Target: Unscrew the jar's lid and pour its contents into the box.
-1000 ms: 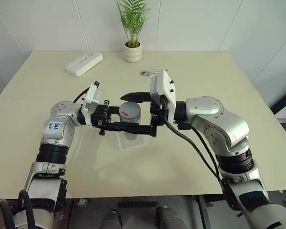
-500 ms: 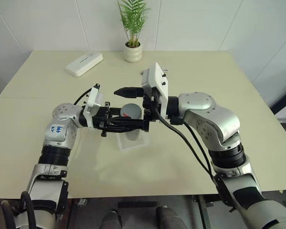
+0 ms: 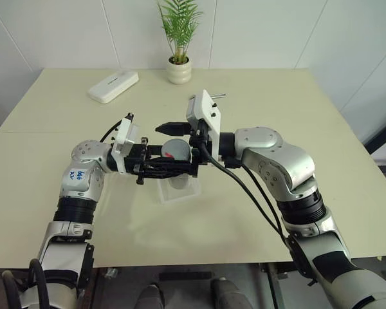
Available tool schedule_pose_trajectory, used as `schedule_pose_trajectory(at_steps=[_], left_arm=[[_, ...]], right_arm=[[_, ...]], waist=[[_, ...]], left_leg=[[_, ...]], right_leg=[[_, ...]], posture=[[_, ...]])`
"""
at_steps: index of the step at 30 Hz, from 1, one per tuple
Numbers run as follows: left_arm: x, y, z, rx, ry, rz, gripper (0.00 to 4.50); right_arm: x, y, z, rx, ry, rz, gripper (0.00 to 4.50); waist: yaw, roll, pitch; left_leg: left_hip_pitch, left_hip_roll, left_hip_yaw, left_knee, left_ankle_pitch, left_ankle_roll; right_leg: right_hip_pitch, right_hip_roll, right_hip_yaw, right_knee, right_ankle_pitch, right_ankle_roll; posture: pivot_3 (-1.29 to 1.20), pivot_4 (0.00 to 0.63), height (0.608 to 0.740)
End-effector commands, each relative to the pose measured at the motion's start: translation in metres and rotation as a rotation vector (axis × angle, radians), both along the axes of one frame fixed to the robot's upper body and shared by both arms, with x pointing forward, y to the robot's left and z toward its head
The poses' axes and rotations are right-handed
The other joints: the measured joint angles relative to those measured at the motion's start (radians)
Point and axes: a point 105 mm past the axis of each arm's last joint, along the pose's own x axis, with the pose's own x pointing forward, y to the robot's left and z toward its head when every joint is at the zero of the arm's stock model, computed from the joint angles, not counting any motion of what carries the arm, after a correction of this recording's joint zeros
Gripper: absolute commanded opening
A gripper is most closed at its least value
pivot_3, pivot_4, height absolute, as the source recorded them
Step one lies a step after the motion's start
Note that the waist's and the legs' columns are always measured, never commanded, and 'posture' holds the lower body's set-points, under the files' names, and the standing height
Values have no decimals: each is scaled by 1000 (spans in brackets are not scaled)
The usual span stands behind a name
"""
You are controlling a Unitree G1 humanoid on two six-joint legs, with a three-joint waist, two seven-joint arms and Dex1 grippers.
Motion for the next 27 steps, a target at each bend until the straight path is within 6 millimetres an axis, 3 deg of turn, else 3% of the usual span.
schedule_pose_trajectory(at_steps=[1,16,27], left_arm=[[-8,8,3,-18,-11,-20,1958],[-8,20,3,-13,-5,21,1958],[-2,21,6,-9,-14,34,1958]], right_arm=[[-2,-11,18,26,-67,-20,4486],[-11,-48,16,-11,-68,-98,4486],[-29,-60,23,-17,-80,-109,4486]], waist=[[-1,0,0],[1,0,0],[2,0,0]], left_leg=[[0,0,0,0,0,0],[0,0,0,0,0,0],[0,0,0,0,0,0]], right_leg=[[0,0,0,0,0,0],[0,0,0,0,0,0],[0,0,0,0,0,0]], posture=[[0,150,740],[0,150,740],[0,150,740]])
